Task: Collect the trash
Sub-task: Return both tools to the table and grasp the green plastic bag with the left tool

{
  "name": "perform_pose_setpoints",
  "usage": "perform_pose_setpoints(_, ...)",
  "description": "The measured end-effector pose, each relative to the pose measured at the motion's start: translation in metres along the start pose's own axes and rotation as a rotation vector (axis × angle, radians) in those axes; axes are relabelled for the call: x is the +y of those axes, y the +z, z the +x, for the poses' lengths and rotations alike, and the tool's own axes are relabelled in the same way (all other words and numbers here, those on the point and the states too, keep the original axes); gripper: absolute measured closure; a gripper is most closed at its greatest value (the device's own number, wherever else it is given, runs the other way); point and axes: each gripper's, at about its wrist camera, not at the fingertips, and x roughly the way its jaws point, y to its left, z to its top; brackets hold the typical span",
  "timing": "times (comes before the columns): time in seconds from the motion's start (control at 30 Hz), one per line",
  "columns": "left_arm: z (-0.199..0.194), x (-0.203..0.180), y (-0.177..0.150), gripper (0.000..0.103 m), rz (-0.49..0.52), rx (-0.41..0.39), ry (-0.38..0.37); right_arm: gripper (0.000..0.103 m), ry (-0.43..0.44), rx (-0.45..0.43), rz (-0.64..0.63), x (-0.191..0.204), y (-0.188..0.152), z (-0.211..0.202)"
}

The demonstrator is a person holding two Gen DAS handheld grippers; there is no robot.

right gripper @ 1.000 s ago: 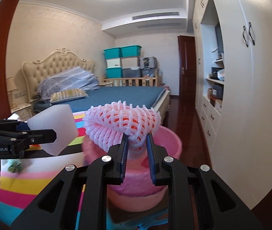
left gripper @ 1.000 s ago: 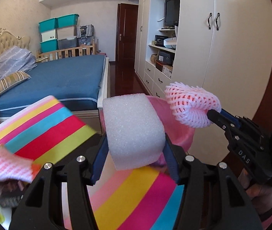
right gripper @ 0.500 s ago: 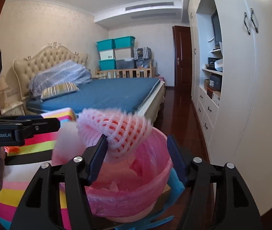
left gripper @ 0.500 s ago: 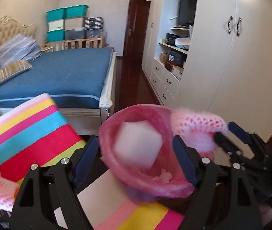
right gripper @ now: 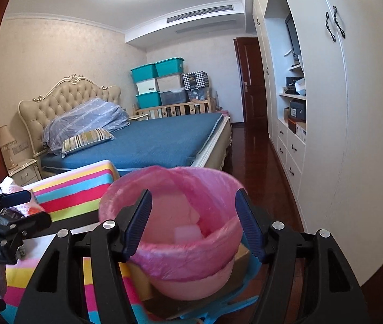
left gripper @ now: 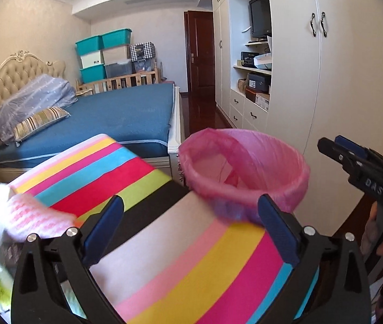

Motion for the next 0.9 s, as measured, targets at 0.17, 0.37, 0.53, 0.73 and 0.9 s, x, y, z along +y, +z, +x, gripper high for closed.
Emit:
perform_pose_setpoints(0.17,-0.024,0.012,-0.028,0.006,0.007,0.018,0.018,0.041,0.028,0.057,-0.009,0.018,-0.021,-0.006)
perform_pose_setpoints(0.37,-0.061,0.034,-0.059,0.006,-0.003,0.022,0.055,0.04,0.09,0.099,-0.047,0.053,-0.038,-0.01)
perform_pose_setpoints(0.53,-0.104,0.056,-0.087,0.006,0.007,-0.007,0.129,0.037,0.168,0.13,-0.105,0.093,-0.051,-0.013)
perform_pose_setpoints(0.73,-0.142,0.091,-0.115,0.006,-0.055,-0.018,0.212,0.037,0.25,0.16,-0.171,0.137,-0.064,-0.018)
perform_pose_setpoints(0.9,-0.16,0.124,-0.134,0.006,-0.153,0.004,0.248,0.033,0.309,0.178,-0.235,0.17,-0.07,-0.022)
